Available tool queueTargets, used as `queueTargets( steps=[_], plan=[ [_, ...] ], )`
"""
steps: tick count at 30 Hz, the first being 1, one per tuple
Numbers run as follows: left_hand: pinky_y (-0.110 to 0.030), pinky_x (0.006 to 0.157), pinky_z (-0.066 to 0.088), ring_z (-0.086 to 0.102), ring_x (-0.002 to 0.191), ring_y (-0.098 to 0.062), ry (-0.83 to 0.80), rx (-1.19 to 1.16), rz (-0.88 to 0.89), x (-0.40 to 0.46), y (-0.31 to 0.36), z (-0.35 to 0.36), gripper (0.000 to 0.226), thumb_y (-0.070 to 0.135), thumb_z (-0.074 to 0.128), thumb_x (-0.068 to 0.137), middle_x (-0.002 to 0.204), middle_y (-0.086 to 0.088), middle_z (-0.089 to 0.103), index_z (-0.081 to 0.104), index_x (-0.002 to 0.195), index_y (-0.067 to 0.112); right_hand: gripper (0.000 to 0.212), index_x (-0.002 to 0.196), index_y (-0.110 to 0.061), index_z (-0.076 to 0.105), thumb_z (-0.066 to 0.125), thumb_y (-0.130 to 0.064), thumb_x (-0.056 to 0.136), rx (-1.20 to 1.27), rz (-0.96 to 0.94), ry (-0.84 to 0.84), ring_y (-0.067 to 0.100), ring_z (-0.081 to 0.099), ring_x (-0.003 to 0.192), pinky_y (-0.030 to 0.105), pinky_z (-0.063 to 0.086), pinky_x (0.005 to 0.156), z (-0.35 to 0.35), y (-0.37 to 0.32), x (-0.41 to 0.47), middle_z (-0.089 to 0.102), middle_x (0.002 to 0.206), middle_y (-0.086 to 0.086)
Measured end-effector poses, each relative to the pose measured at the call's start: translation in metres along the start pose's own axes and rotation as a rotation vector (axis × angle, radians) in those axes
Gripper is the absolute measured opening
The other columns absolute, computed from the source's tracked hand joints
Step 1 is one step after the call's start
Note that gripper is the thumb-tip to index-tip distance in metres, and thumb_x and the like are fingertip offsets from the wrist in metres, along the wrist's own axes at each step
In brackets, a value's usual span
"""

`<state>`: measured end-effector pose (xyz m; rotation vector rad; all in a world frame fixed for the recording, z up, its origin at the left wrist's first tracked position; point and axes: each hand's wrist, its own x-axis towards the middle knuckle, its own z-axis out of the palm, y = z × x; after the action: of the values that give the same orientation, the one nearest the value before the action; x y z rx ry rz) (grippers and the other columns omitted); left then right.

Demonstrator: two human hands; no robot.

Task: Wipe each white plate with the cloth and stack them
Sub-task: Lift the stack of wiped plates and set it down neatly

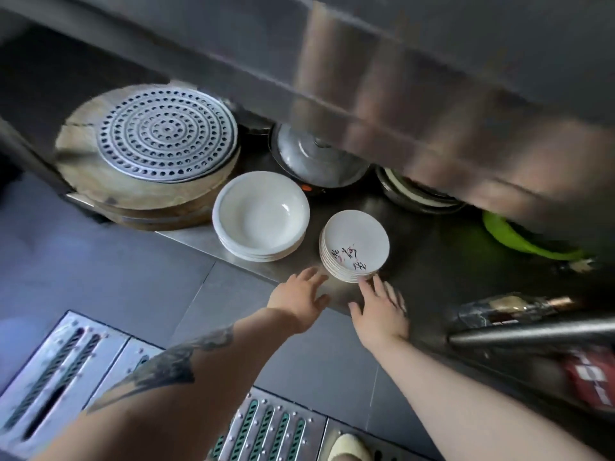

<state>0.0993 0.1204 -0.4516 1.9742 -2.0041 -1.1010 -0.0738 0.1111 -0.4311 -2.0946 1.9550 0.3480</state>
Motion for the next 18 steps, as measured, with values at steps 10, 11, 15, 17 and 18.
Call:
queueTargets(
  steps=[10,11,15,17,18],
  plan=[
    [-0.034,0.111,0.03,0.033,0.14,-0.019,-0.09,0.12,-0.033,-0.194,0.093,-0.171,0.048,0.048,0.042,0.099,0.16,0.008,0.025,0.041,0.146,0.036,0.058,0.15,-0.036,0.02,0.041,-0.043,0.097,0.149,-0.073,-0.151,0.018,0.007,0.147,0.037,0.004,0.119,-0.202,-0.074,-0.172,0.006,0.161,-0.004],
    [-0.033,0.111,0.03,0.034,0.14,-0.018,-0.075,0.104,-0.021,-0.21,0.102,-0.189,0.048,0.048,0.043,0.099,0.16,0.009,0.025,0.041,0.145,0.036,0.058,0.15,-0.035,0.02,0.041,-0.043,0.097,0.154,-0.09,-0.143,0.018,0.009,0.147,0.036,0.005,0.119,-0.223,-0.079,-0.184,0.006,0.161,-0.003],
    [-0.029,0.109,0.033,0.038,0.137,-0.015,0.034,0.097,0.032,-0.252,0.131,-0.249,0.043,0.044,0.046,0.099,0.156,0.011,0.034,0.047,0.142,0.035,0.057,0.148,-0.034,0.023,0.043,-0.042,0.096,0.144,-0.134,-0.056,0.02,0.016,0.144,0.035,0.015,0.116,-0.285,-0.09,-0.216,0.009,0.161,-0.005],
    [-0.028,0.107,0.035,0.039,0.136,-0.013,0.05,0.105,0.087,-0.266,0.142,-0.274,0.043,0.042,0.048,0.098,0.152,0.012,0.04,0.05,0.14,0.034,0.056,0.148,-0.034,0.024,0.044,-0.042,0.096,0.162,-0.129,-0.033,0.019,0.015,0.144,0.035,0.019,0.114,-0.302,-0.096,-0.229,0.007,0.161,-0.006],
    [-0.028,0.106,0.037,0.04,0.135,-0.013,0.07,0.12,0.118,-0.267,0.147,-0.288,0.043,0.042,0.049,0.098,0.15,0.012,0.042,0.051,0.14,0.033,0.055,0.146,-0.034,0.026,0.044,-0.043,0.095,0.134,-0.136,-0.033,0.019,0.014,0.144,0.036,0.021,0.114,-0.313,-0.098,-0.232,0.006,0.161,-0.006]
  ],
)
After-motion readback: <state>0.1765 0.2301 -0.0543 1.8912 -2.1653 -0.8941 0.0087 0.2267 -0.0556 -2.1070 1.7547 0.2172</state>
